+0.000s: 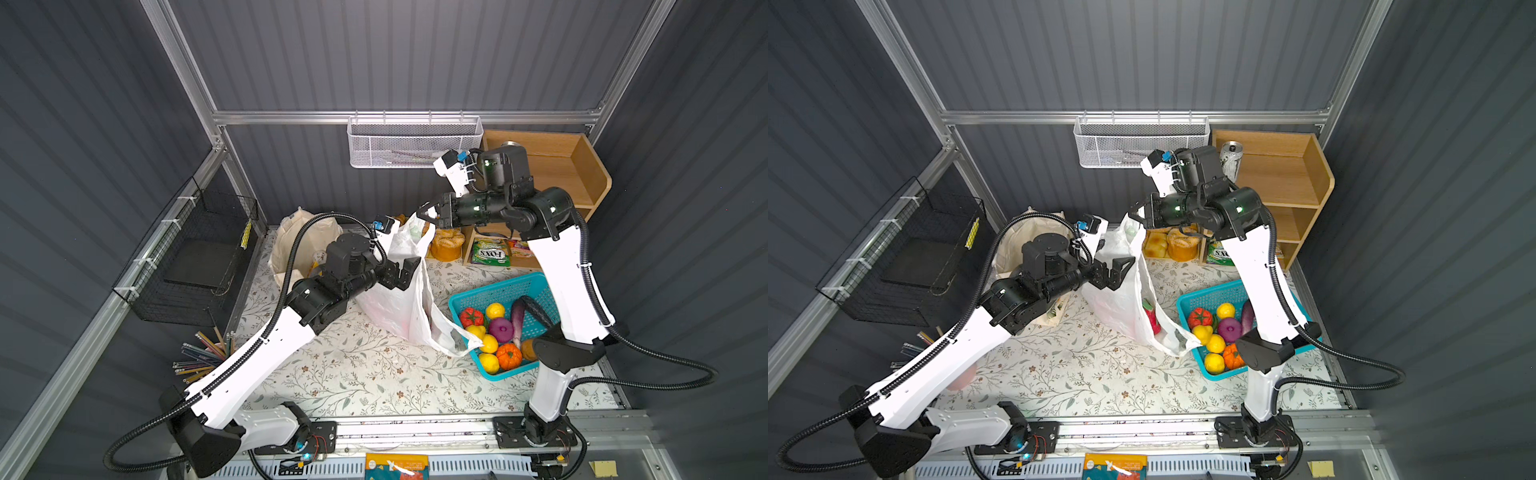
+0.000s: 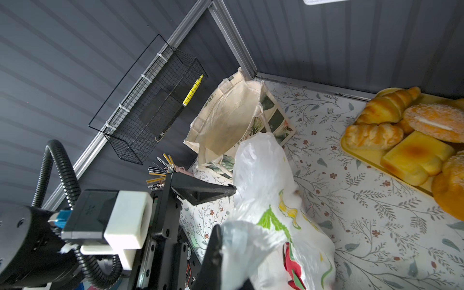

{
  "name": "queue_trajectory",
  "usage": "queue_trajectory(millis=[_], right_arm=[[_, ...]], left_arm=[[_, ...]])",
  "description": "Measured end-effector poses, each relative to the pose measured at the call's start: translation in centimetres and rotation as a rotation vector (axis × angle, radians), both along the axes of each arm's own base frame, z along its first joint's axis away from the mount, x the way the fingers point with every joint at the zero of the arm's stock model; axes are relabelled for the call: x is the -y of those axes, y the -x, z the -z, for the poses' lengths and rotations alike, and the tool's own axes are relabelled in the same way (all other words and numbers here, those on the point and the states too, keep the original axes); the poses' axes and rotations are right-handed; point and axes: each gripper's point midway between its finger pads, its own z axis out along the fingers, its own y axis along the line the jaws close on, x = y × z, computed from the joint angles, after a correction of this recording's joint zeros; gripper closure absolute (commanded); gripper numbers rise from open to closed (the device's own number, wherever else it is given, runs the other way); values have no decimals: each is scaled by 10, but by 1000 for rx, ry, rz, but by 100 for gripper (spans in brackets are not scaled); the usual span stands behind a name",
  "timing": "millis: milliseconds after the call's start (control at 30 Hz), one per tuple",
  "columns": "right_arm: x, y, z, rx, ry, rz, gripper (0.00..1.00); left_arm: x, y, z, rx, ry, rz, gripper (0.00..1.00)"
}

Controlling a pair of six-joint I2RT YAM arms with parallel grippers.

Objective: Place the mixed food into the grocery bags and tie them
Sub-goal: 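Grasp a bag handle with the right gripper and lift the bag upright with both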

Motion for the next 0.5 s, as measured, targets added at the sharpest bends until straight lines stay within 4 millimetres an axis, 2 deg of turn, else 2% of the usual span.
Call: queue_trajectory(millis=[167,300,367,433,500], right_arm=[[-1,9,-6,2,-17,-25,100],[-2,11,-8,4,-21,-31,100],[-2,11,-7,3,-21,-34,100],[-3,12,-7,3,-20,-37,100],[-3,12,-6,2,-18,-38,100]], left_arm=[[19,-5,-27,62,38,63,0],[34,-8,-32,82,51,121,0],[42,-10,-28,82,52,143,9],[48,-12,-22,78,56,163,28],[53,-13,-15,77,61,177,41]])
